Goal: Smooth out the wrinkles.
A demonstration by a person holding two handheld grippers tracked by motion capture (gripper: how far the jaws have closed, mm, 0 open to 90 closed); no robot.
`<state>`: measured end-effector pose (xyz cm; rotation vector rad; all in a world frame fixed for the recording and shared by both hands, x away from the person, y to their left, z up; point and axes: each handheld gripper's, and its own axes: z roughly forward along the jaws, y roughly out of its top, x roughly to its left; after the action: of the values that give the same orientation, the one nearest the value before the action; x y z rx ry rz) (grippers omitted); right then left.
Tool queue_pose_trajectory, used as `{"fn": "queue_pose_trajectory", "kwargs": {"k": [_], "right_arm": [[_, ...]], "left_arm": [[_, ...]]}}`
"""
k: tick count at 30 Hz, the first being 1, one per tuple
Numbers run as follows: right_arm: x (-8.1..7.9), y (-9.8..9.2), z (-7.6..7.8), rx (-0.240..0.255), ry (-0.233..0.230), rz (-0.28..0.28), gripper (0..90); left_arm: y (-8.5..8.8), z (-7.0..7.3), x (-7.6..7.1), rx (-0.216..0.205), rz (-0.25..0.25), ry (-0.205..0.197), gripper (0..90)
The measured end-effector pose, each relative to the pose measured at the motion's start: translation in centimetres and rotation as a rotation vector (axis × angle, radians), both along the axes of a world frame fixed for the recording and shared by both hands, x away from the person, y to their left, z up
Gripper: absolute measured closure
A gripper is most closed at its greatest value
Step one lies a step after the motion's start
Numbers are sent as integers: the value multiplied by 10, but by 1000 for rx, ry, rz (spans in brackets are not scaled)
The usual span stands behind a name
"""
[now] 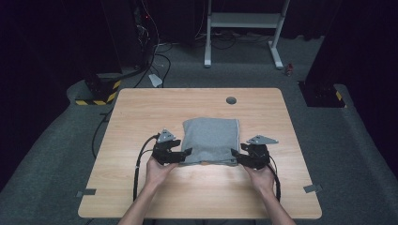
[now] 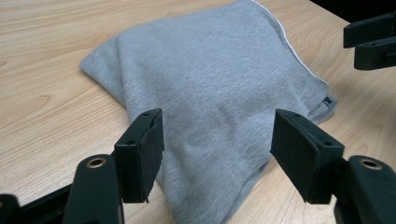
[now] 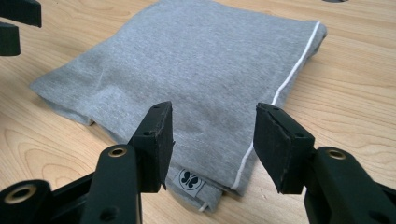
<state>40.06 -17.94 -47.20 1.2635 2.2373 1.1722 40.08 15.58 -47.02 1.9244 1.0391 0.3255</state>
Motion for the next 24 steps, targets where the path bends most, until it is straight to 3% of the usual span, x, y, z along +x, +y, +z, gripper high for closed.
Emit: {"fn": "queue_pose_trajectory", "kwargs": {"k": [11, 24], "right_arm": [[-4, -7, 3, 13, -10, -6, 473], [-10, -23, 5, 52, -26, -30, 470]], "left_arm": [[4, 2, -3, -3, -7, -5, 332], [20, 6, -12, -50, 8, -17, 320]]}}
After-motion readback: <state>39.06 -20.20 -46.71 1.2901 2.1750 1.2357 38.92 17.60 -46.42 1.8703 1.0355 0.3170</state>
